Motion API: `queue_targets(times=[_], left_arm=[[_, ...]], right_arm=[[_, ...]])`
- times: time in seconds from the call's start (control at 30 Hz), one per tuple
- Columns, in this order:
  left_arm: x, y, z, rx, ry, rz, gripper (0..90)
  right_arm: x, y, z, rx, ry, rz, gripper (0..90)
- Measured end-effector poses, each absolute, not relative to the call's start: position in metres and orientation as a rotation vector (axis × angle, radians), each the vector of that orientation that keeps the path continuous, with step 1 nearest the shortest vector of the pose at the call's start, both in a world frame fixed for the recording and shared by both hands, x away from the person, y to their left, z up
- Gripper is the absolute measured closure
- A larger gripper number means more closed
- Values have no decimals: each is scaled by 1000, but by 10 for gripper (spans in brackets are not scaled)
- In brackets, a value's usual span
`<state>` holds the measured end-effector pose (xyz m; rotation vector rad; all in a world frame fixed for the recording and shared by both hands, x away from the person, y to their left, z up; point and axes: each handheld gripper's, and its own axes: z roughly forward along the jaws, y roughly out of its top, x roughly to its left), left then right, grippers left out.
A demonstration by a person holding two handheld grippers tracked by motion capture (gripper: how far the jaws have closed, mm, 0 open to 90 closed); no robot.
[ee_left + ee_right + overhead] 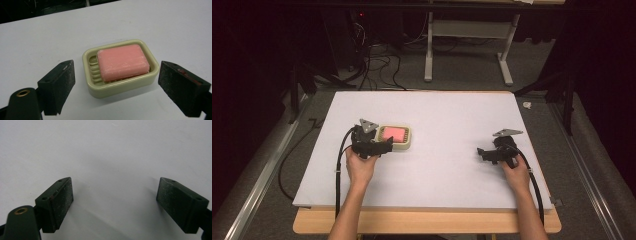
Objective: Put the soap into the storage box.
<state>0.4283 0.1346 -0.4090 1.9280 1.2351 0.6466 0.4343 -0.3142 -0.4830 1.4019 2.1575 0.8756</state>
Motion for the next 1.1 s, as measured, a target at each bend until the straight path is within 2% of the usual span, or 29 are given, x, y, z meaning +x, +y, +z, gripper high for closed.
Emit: queue_targets(times=[0.43,1.1], left_arm=[[419,153,-415,1895,1265,648,148],[399,178,-425,1820,1313,578,148]], right_arm=[[434,-314,-483,1402,2158,876,145],[434,-314,-483,1402,2158,876,145]])
